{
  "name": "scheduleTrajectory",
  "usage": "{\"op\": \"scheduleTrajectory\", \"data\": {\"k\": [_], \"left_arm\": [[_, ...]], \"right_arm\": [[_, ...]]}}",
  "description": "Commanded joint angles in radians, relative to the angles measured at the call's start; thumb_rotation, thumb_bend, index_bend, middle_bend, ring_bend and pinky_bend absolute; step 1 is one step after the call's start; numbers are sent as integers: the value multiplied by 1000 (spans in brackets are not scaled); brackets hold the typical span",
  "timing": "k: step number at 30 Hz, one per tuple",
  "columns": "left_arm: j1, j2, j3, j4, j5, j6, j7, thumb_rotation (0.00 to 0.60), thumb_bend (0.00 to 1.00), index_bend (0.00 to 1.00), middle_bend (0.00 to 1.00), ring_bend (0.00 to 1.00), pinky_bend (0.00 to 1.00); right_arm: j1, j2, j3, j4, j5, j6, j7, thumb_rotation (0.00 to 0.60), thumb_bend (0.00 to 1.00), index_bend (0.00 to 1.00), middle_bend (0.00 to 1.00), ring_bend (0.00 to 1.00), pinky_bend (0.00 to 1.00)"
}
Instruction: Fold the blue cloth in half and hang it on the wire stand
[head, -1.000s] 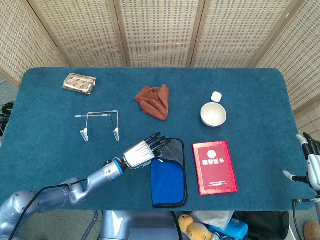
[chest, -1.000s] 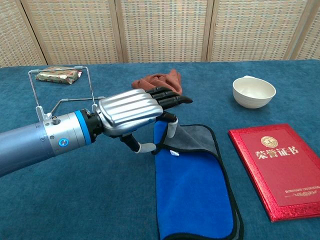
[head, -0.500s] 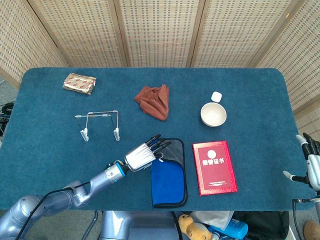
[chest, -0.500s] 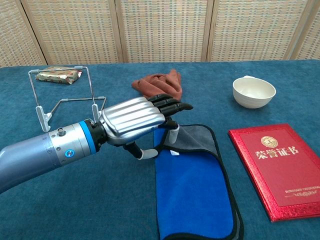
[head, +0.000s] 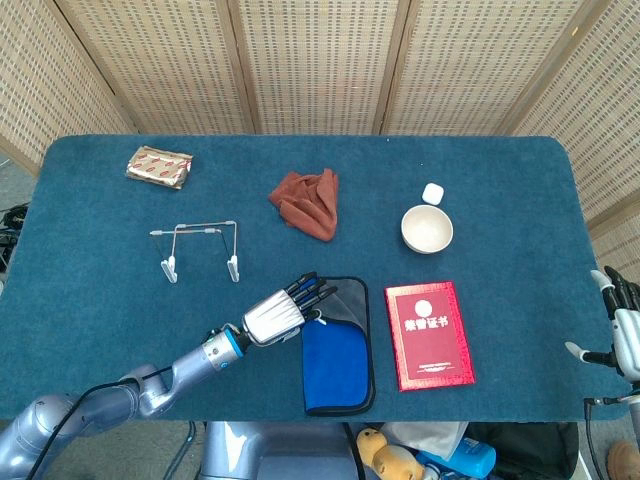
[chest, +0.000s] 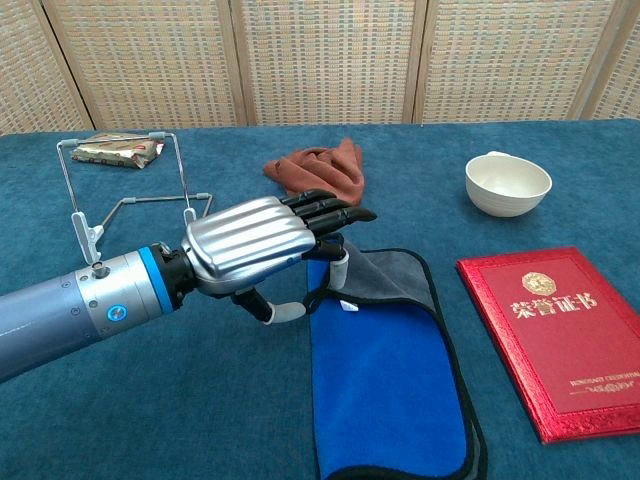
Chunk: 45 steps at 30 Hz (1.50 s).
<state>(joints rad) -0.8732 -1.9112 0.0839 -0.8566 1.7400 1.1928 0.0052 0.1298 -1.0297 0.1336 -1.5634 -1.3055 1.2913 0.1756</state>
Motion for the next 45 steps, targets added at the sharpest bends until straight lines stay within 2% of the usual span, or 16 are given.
{"op": "scheduleTrajectory", "data": {"k": [1,21,28,35,38,42,45], "left_arm": [[2,-2,0,2,1,-4,2,600,329,394,0,0,0],[-10,-48,-26,45,-12,-63,40,600,354,395,0,0,0],[-9,-49,-28,45,-18,-79,53,600,476,414,0,0,0],[-9,-55,-32,50,-20,-82,60,600,474,427,0,0,0],[-9,-58,-34,52,-20,-80,60,600,476,475,0,0,0],[-9,-62,-37,56,-20,-74,54,600,476,645,0,0,0],[-10,-66,-40,64,-18,-67,53,600,476,679,0,0,0]], "right_arm": [[0,0,0,-1,1,1,-2,600,0,0,0,0,0],[1,1,0,2,8,-6,3,600,0,0,0,0,0],[2,2,0,2,7,-8,5,600,0,0,0,0,0],[3,2,0,2,9,-10,4,600,0,0,0,0,0],[3,2,0,3,8,-9,4,600,0,0,0,0,0],[3,2,-1,3,7,-10,6,600,0,0,0,0,0],[3,2,-1,2,7,-11,8,600,0,0,0,0,0]]}}
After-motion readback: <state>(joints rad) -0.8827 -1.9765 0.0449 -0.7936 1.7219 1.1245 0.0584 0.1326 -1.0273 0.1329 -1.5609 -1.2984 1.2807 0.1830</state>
